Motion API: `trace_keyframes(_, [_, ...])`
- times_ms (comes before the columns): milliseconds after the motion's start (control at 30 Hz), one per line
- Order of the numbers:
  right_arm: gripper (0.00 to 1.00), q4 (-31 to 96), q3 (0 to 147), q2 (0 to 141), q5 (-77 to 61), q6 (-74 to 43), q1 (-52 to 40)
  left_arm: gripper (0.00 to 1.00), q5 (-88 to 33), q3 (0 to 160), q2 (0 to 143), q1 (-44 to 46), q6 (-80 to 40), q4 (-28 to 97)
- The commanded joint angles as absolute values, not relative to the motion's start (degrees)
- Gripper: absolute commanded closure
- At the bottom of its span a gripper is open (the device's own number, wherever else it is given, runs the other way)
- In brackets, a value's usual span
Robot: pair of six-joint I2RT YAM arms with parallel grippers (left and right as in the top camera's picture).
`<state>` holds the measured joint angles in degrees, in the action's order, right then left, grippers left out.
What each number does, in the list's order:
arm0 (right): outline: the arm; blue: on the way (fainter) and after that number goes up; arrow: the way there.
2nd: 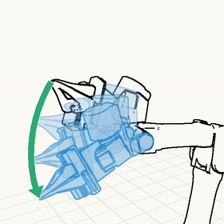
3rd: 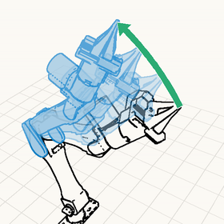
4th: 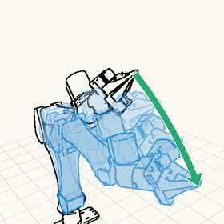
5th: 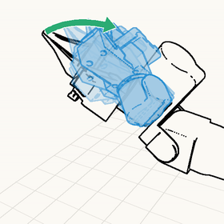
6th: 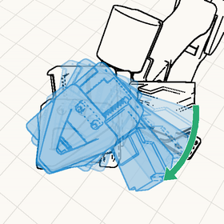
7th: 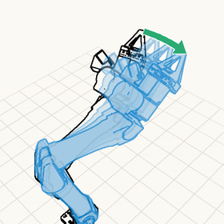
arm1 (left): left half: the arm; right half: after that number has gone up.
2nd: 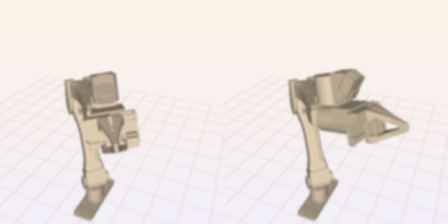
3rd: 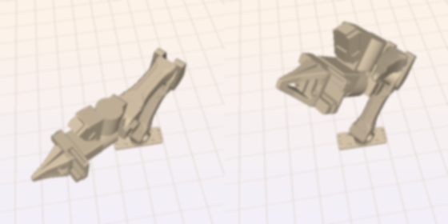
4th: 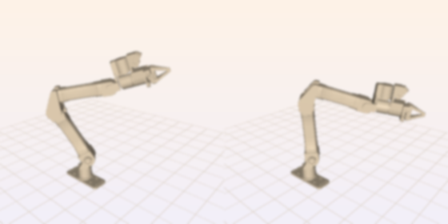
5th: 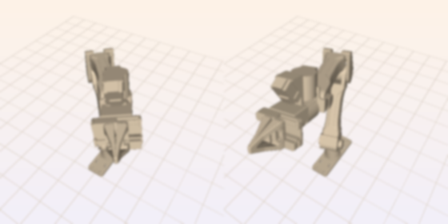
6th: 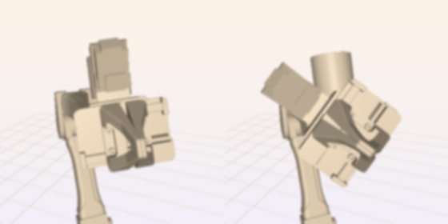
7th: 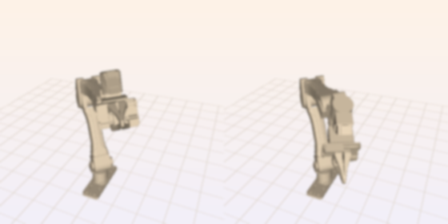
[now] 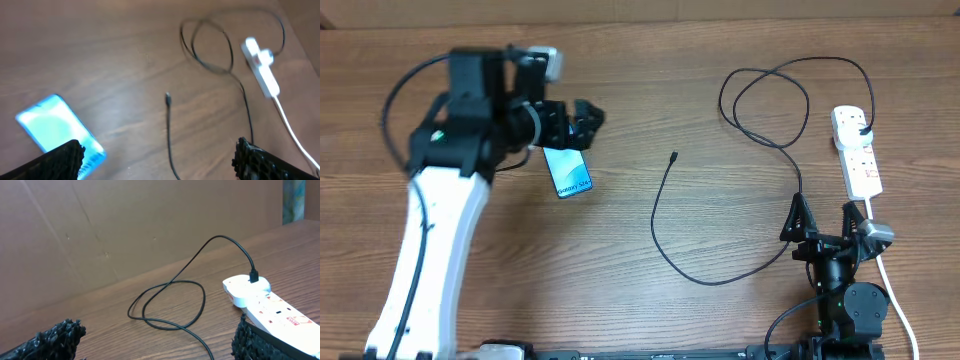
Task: Plug charger to phone and switch on socket
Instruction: 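Move the left gripper over the phone and lower onto it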
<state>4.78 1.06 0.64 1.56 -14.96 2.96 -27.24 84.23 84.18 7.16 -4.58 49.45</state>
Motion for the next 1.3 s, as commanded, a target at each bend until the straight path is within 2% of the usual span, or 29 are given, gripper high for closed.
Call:
trace_keyframes(0, [0.00,4.6,0.4,0.2,2.0,-14.9,2.6,0.01,-28.5,85.4,89.1,10.2,-5.4,51.2])
trace_keyframes(267, [0.00,4.6,0.4,0.2,2.0,-14.9,2.6,0.00,-27.1,85.4,98.3,12.5,-6.9,51.9])
trace_keyframes(367, [0.00,4.6,0.4,0.2,2.0,-14.9,2.6,0.02,-21.5,85.4,101.3,12.5,-16.5,50.6])
trace_keyframes(500, [0.00,4.6,0.4,0.2,2.0,-14.9,2.6,0.06,-6.9,85.4,105.3,12.6,-31.3,51.4])
trace_keyframes(633, [0.00,4.6,0.4,0.2,2.0,-14.9,2.6,0.05,1.1,85.4,109.1,12.6,-39.5,52.5])
trace_keyframes(967, [0.00,4.6,0.4,0.2,2.0,-14.9,2.6,0.00,3.4,85.4,116.6,11.2,-41.6,52.2])
trace_keyframes(1267, [0.00,4.6,0.4,0.2,2.0,-14.9,2.6,0.00,3.3,85.3,118.1,9.8,-32.7,52.2])
